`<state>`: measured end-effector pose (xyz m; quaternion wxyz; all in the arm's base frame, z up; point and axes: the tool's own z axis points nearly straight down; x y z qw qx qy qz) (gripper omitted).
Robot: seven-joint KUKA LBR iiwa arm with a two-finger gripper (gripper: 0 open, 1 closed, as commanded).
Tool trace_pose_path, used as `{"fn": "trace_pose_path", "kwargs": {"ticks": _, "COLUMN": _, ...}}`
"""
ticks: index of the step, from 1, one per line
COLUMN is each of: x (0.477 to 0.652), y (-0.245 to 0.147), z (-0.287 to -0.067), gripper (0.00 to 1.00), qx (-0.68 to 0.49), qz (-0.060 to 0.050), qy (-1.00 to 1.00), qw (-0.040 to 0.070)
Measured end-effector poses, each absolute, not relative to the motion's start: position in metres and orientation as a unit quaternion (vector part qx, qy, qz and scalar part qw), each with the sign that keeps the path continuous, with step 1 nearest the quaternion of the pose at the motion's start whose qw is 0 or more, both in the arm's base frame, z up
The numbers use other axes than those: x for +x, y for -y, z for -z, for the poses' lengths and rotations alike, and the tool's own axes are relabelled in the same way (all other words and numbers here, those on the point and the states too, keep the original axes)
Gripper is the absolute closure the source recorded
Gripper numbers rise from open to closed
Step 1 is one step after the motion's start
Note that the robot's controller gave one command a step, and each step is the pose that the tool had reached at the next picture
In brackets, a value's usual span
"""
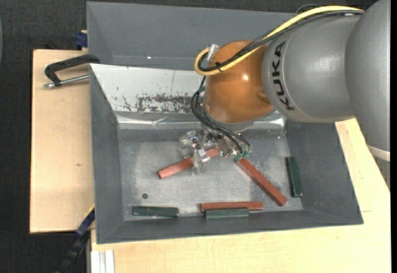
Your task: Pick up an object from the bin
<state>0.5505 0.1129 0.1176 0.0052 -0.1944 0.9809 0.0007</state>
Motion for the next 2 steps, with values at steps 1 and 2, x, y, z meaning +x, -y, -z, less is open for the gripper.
{"fn": "trace_pose_path", "kwargs": {"ticks": 1, "x": 0.5505, "y": -0.113, "z": -0.1205, "gripper": 1.0, "qx": -0.194, "qz": -0.001, "qy": -0.981, "qw": 0.004}}
{"fn": "trace_pose_path", "kwargs": {"ticks": 2, "x": 0.5508, "y": -0.1132, "z": -0.1238, "gripper": 1.0, "qx": -0.194, "qz": -0.001, "qy": -0.981, "qw": 0.004}}
